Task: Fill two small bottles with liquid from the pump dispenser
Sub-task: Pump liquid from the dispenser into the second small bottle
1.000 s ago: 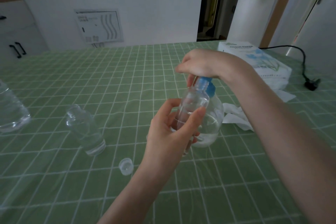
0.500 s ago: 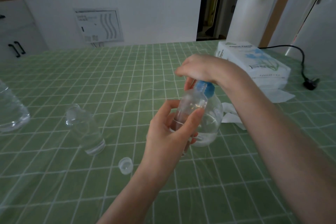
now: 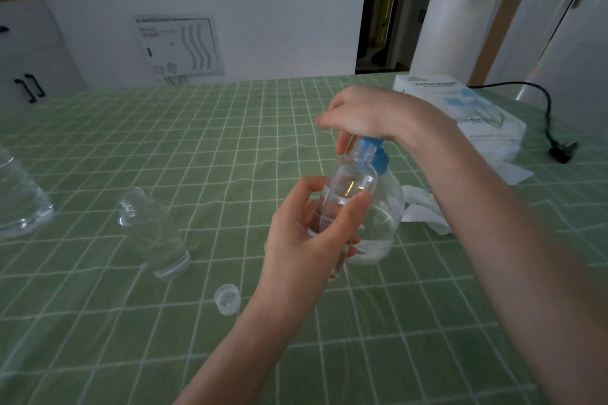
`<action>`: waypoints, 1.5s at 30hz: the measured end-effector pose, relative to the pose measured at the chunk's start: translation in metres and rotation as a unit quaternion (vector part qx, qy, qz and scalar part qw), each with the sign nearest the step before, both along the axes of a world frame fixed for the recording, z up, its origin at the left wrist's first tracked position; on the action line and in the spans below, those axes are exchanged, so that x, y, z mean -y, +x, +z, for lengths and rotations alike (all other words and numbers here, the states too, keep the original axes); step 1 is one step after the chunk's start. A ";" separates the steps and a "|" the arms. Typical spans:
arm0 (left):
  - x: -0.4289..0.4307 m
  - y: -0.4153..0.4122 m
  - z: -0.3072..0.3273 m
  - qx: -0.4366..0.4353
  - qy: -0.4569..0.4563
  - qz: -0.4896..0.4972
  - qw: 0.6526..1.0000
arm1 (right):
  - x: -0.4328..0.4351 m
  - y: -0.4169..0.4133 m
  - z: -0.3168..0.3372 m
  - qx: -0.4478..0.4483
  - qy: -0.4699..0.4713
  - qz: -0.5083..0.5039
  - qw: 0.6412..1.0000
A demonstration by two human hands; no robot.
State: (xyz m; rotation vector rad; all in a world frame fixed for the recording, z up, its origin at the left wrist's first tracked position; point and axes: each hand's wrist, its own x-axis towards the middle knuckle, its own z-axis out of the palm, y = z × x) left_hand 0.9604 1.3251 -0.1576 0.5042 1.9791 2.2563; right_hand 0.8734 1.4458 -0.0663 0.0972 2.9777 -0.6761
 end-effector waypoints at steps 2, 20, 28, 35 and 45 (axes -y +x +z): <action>0.000 0.000 0.000 0.000 0.003 0.002 1.000 | 0.001 0.000 -0.001 0.000 -0.004 0.001 1.000; 0.001 -0.001 -0.003 -0.002 -0.002 0.004 1.000 | 0.001 0.002 -0.006 -0.001 -0.011 0.004 1.000; 0.001 -0.003 -0.004 -0.010 0.001 0.007 1.000 | 0.004 0.003 0.001 -0.003 0.020 0.004 1.000; 0.001 -0.001 -0.005 -0.015 -0.007 0.007 1.000 | 0.002 0.001 -0.005 0.006 -0.002 0.001 1.000; 0.001 -0.002 -0.005 -0.010 -0.006 0.004 1.000 | 0.000 0.001 -0.004 -0.006 -0.005 0.007 1.000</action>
